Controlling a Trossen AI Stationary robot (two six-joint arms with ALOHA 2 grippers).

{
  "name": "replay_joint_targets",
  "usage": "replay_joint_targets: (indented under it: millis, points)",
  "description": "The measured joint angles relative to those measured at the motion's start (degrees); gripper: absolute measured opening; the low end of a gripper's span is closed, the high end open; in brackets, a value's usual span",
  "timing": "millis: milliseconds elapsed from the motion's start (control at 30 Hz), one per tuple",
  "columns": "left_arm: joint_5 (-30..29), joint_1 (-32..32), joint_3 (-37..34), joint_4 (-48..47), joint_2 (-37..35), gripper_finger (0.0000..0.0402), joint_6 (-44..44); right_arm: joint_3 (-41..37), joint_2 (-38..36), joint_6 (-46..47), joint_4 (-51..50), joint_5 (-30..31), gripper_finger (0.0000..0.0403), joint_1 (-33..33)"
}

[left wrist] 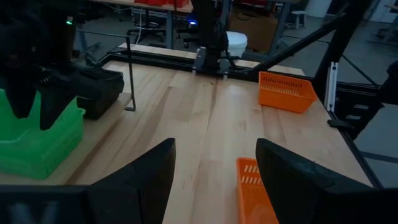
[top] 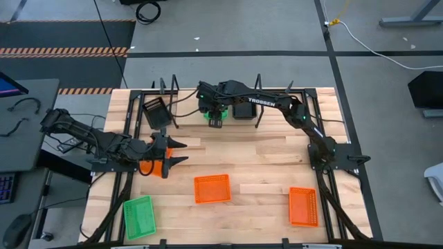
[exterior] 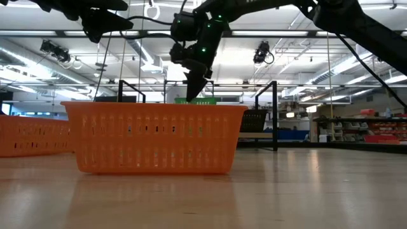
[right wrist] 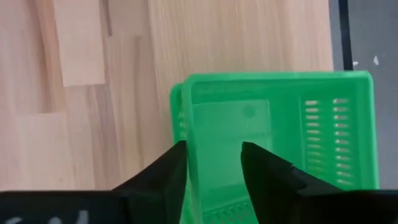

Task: Stack baskets on shelf by color
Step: Stack the top green bin on top of the green bin on the shelf, then stack the green bin on top of the stacked green bin on the shelf

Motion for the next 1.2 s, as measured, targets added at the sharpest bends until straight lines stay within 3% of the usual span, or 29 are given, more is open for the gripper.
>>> replay_joint_targets:
  millis: [600,800,1200]
  points:
    - [-0.1,-0.6,0.0,0.0,0.0,0.0231,0.1,-0.5,-0.1,2.8,-0.3,2.2,0.0167,0.0]
    - [-0.1,-0.4,0.0,0.0,0.0,0.0231,0.7,-0.4,-3.4,2.6,-0.7,-1.0,0.0167,1.8]
    - [-0.1,-3.0,0.0,-1.4,0.0,0.0231,2.9,-0.4,-10.6,8.0,-14.0,-0.7,0.0167,7.7]
